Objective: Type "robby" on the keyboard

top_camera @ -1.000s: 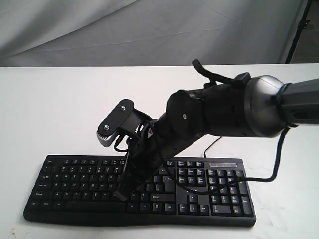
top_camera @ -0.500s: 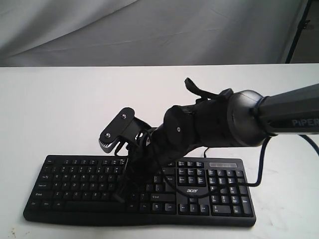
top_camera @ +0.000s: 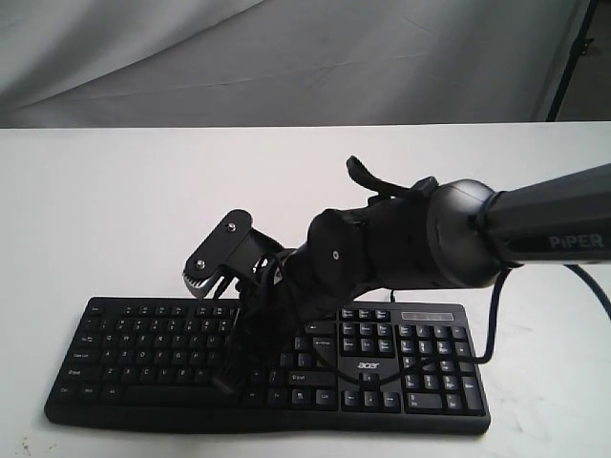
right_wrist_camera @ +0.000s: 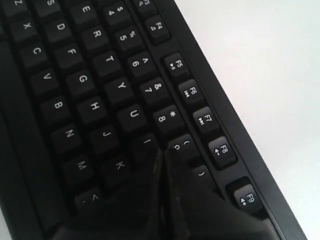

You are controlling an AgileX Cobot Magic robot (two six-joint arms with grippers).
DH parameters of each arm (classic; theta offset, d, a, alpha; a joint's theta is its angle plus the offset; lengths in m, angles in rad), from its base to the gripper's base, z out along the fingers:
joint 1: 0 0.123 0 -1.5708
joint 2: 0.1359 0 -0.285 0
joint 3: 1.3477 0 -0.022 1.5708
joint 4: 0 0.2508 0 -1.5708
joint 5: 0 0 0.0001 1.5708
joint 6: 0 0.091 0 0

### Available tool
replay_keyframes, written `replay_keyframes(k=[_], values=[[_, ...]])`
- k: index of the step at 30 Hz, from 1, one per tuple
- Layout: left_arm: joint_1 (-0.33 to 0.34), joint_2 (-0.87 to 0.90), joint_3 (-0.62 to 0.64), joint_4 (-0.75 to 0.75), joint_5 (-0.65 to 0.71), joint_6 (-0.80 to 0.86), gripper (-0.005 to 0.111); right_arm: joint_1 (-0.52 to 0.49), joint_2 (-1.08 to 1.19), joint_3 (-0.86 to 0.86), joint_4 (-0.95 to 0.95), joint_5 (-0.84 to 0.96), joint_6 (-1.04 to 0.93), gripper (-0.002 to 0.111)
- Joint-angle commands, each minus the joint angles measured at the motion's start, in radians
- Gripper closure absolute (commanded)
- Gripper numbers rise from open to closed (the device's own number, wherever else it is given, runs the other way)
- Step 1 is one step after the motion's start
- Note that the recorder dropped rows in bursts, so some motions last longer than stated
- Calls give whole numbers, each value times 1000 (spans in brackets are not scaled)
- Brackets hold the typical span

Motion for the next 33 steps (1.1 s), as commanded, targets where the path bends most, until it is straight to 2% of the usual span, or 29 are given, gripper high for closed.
replay_keyframes(k=[1, 14, 22, 29, 33], values=[[-3, -4, 5, -9, -2, -2, 107, 3, 7, 5, 8, -15, -13, 108], [-3, -4, 5, -9, -2, -2, 107, 3, 30, 5, -6, -16, -16, 108], [-3, -4, 5, -9, -2, -2, 107, 6, -86, 5, -6, 30, -1, 108], [-3, -4, 5, -9, -2, -2, 107, 113, -25, -153, 7, 133, 37, 108], [-3, -4, 5, -9, -2, -2, 107, 140, 25, -170, 20, 126, 37, 108]])
